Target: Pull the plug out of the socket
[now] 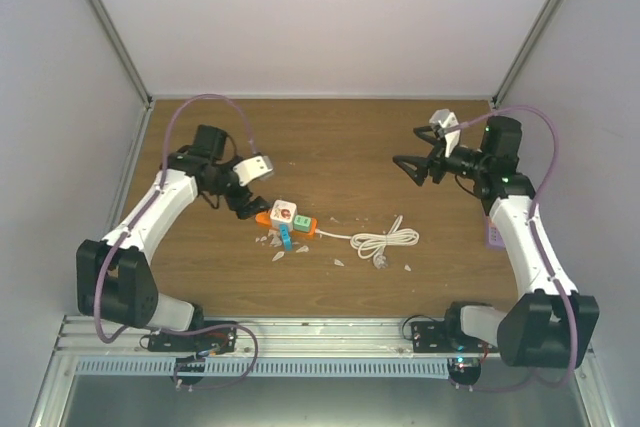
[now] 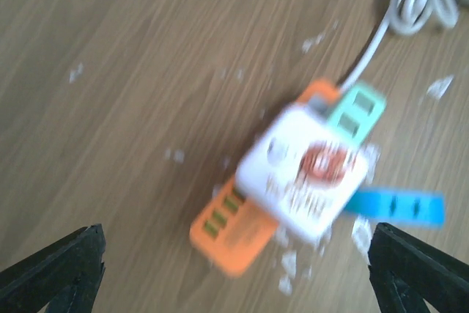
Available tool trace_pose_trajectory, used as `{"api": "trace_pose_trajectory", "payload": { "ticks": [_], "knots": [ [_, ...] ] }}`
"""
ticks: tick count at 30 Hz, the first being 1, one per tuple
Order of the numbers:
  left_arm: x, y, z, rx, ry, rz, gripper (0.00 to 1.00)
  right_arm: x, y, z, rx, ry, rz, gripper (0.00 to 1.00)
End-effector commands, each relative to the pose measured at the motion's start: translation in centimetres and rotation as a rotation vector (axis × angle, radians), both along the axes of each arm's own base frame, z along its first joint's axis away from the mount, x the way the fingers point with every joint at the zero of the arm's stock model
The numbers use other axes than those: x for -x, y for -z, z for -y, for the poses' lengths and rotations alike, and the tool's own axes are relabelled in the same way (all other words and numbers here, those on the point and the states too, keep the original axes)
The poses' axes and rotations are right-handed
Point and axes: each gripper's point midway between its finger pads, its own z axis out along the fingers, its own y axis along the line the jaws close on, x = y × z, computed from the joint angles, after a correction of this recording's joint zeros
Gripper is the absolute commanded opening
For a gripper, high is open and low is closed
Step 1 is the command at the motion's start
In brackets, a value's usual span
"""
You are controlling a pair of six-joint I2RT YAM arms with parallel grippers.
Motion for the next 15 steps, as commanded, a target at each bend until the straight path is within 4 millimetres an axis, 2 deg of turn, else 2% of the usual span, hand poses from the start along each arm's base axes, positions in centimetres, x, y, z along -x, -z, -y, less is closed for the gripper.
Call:
{"api": "trace_pose_trajectory", "payload": {
  "ticks": [1, 4, 8, 12, 15],
  "knots": [
    [2.8, 2.8, -4.9, -0.042, 0.004, -0.069, 0.97, 1.6, 1.8, -3.7, 0.053, -0.153, 0.027, 1.0],
    [3.3, 4.6, -6.7, -0.073, -0.008, -0.086, 0.93, 2.8, 2.9, -5.6, 0.068, -0.235, 0.02, 1.0],
    [2.9, 6.8, -7.5, -0.117, -0.01, -0.069, 0.86, 3.6, 4.0, -7.2, 0.107, -0.277, 0.027, 1.0],
    [1.7, 8.6, -7.7, -0.127, -0.023, -0.072, 0.8, 4.3, 5.3, -7.8, 0.138, -0.299, 0.015, 1.0],
    [0.5, 9.2, -7.6, -0.12, -0.041, -0.064, 0.75, 5.0, 6.4, -8.0, 0.157, -0.321, -0.001, 1.0]
  ]
}}
